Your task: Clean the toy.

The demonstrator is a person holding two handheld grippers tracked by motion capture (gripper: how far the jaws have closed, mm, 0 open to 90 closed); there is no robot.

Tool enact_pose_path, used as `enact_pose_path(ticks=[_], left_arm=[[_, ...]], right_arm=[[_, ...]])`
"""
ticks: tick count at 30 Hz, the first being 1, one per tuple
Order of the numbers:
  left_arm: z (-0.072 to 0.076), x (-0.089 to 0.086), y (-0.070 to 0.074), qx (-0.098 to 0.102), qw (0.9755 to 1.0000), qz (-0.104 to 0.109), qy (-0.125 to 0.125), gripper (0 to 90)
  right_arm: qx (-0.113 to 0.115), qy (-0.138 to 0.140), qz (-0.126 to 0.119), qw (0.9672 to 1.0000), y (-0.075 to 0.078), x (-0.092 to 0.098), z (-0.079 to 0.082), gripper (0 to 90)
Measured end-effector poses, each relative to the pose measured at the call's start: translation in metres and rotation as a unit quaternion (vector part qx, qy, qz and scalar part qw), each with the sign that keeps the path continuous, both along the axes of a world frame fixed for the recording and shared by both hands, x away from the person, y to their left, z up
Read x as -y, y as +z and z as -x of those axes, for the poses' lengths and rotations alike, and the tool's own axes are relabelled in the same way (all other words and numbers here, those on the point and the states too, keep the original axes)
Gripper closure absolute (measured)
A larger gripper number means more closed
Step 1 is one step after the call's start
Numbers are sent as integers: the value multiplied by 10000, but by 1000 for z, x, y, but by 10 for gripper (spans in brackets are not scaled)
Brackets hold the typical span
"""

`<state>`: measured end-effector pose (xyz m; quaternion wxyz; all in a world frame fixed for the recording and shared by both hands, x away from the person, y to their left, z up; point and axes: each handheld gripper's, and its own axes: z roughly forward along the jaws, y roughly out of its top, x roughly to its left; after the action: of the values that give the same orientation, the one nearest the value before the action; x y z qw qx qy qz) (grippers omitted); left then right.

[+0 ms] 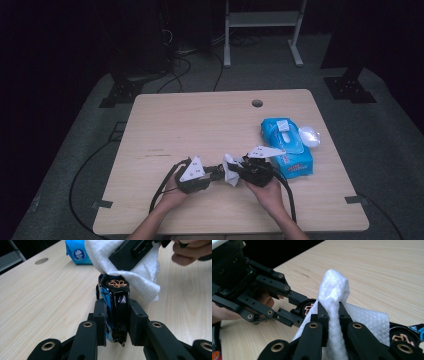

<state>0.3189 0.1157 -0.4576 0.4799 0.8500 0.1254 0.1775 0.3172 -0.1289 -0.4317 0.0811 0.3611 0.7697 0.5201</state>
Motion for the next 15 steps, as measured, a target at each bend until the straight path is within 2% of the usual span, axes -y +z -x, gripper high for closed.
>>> enact_pose_path(ticks=[2,3,4,5,9,11,12,13,15], left_arm=[[-2,-1,-4,-74,9999,-78,34,722],[-4,-3,-5,-111,9999,-92,37,723],[-4,-3,-5,-111,9999,-92,37,723],[-4,-3,-6,-132,9998,-121,44,723],[-5,-3,-7,-153,9998,-136,42,724],[-6,-4,-8,-166,9997,-158,39,724],[-6,-5,-8,-165,9997,-154,30,724],[-6,-6,-8,-176,9998,-130,33,725],[-7,-8,-7,-159,9998,-150,28,725]], right_arm=[[-35,38,90,9999,-2,-1,-1,854],[-9,-3,254,9997,-2,0,-2,853],[-9,-3,254,9997,-2,0,-2,853],[25,-113,383,9992,-2,5,-6,853],[-39,-329,351,9988,-4,20,-12,853],[-74,-580,390,9975,-4,34,-17,852],[-74,-580,390,9975,-4,34,-17,852],[-161,-690,301,9970,-5,42,-20,852],[-158,-754,287,9966,-5,45,-21,852]])
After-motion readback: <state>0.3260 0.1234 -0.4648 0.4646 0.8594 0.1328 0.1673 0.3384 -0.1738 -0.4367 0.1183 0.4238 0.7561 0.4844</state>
